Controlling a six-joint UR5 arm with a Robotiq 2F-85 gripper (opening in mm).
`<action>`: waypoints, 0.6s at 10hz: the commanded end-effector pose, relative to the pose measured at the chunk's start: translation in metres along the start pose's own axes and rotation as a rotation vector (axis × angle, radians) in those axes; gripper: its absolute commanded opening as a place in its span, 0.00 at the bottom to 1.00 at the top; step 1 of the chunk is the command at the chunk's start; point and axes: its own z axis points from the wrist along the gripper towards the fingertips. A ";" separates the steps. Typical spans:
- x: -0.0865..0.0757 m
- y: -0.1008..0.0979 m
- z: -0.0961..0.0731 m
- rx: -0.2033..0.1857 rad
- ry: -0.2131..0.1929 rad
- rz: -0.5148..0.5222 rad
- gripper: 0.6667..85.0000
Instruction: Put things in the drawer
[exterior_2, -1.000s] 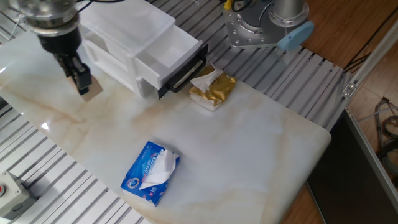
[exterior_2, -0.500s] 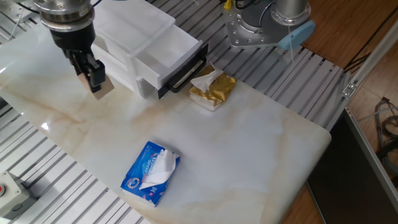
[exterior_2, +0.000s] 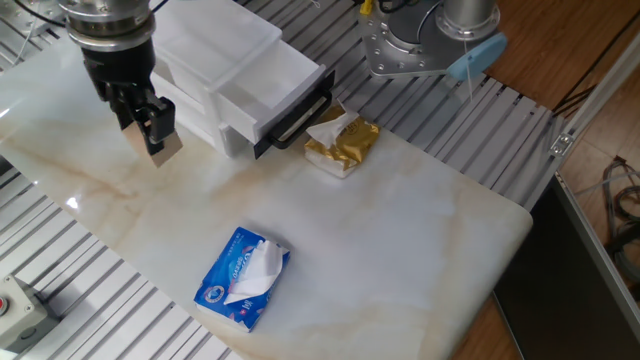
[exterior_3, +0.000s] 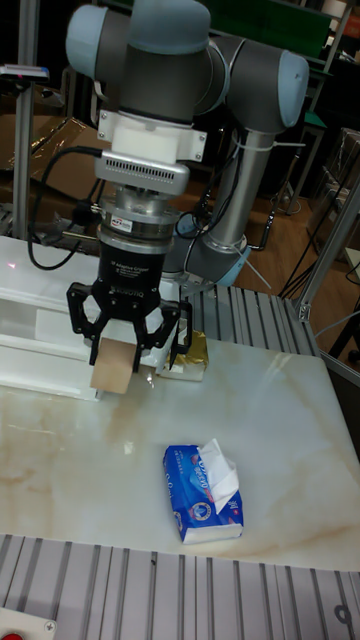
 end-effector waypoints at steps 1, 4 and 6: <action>0.002 0.009 -0.004 -0.030 -0.003 -0.041 0.00; 0.041 0.021 -0.040 -0.024 -0.004 -0.001 0.00; 0.069 0.027 -0.058 -0.039 0.016 0.020 0.00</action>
